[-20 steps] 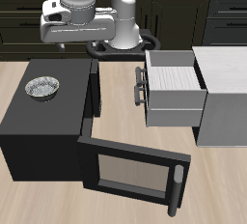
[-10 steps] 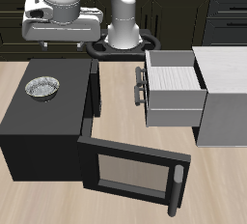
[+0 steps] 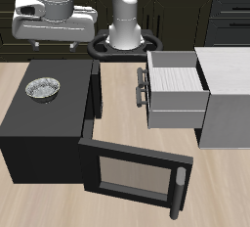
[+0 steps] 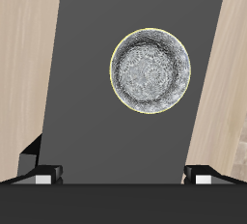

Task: Place the bowl in the top drawer

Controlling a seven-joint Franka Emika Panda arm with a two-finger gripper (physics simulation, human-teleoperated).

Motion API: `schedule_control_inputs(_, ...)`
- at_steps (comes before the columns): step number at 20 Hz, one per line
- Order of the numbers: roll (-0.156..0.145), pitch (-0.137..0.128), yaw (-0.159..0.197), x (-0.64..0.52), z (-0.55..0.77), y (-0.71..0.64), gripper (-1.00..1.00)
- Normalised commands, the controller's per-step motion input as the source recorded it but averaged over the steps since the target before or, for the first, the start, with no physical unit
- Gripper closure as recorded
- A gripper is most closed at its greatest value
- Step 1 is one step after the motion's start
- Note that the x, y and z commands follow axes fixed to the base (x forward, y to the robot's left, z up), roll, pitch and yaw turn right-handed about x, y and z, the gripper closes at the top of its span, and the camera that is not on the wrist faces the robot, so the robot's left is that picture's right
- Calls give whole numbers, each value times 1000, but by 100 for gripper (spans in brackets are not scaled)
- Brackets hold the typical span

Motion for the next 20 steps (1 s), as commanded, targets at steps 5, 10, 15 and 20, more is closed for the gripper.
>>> schedule_control_inputs(5,-9,-23,5,239,109,3,-100)
schedule_control_inputs(10,-3,-2,5,253,13,65,-100)
schedule_control_inputs(15,3,2,4,192,-60,99,-100)
schedule_control_inputs(20,4,-1,6,166,-67,137,-100)
